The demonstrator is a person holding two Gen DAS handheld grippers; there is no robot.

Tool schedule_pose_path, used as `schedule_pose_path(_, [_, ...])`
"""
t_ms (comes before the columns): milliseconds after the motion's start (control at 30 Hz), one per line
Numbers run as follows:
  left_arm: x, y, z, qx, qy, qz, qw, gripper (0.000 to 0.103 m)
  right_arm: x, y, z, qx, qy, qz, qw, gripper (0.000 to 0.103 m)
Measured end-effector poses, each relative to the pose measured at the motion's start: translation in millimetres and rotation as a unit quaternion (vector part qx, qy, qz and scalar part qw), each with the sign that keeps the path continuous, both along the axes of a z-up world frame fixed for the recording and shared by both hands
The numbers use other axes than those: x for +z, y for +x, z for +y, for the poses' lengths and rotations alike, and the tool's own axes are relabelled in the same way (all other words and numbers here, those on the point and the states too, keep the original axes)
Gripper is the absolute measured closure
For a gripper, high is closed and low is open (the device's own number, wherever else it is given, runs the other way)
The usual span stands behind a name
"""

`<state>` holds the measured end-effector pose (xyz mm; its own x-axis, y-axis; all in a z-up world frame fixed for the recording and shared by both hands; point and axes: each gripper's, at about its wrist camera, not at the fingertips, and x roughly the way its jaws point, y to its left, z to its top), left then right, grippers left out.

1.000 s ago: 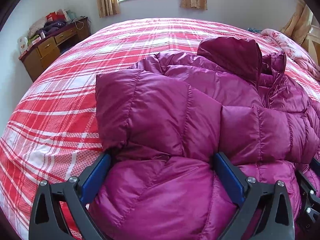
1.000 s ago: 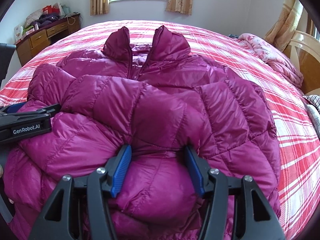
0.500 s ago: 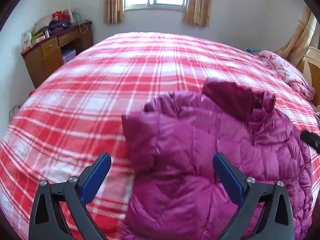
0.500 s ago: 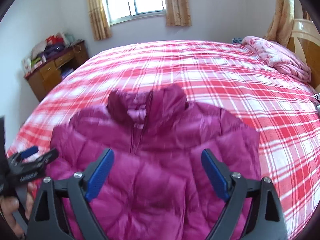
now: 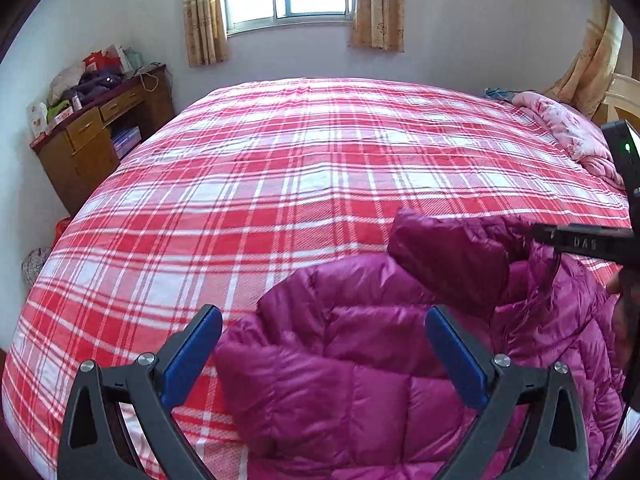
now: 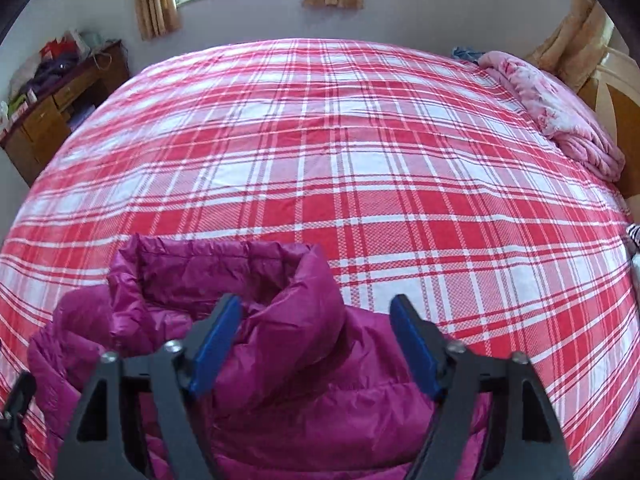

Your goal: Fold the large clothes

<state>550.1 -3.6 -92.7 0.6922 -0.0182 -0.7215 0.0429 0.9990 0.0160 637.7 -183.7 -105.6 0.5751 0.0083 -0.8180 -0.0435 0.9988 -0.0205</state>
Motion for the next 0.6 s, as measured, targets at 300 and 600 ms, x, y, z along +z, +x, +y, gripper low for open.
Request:
schedule_pose_path(300, [4,92,-80,-0.031,0.045,0.023,0.9982,0.001,-16,-33,-26,0.029,0.007,0.001,1.000,0.090])
schedule_pose_path(600, [-50,73,-61,-0.014,0.090,0.061,0.9940,0.001,-17,-49,-48,0.027,0.019,-0.017,0.999,0.095])
